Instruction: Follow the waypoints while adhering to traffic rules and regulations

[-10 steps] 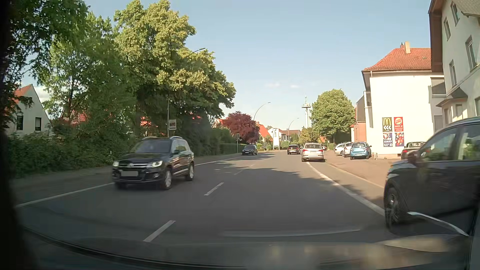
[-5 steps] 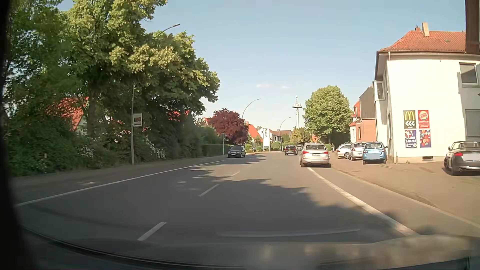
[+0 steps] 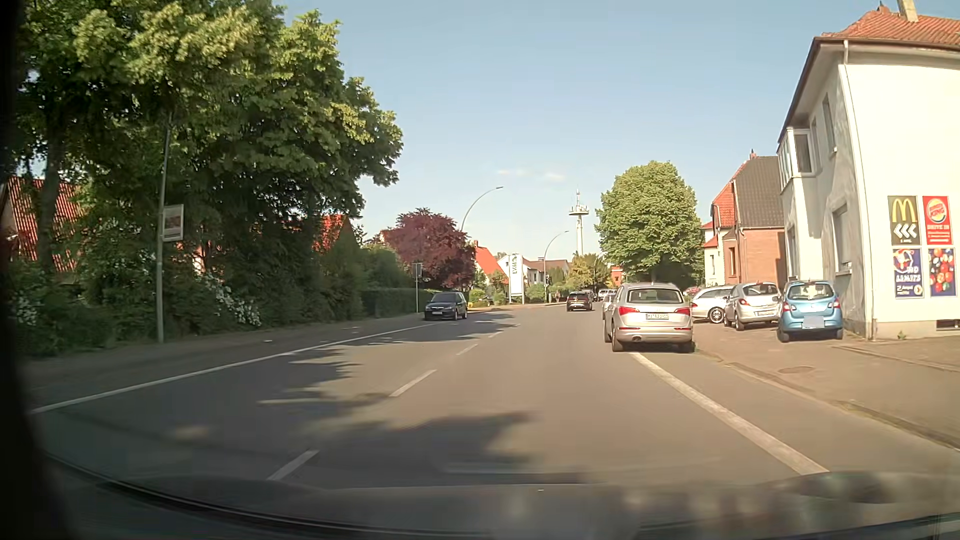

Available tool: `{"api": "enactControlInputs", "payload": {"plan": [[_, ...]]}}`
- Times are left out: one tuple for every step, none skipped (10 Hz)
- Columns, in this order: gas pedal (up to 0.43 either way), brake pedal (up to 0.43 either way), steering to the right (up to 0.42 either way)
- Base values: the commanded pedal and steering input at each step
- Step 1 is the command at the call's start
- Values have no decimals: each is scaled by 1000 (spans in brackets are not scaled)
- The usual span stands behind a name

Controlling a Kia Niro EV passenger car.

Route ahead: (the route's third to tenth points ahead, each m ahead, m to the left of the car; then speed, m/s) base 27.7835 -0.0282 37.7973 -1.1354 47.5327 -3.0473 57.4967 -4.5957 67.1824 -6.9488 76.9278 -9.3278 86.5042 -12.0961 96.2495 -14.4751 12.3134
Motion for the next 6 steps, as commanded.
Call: {"api": "enactControlInputs", "payload": {"plan": [[189, 6, 21], [189, 6, 20], [189, 6, 20], [189, 6, 20], [189, 6, 20], [197, 6, 20]]}}
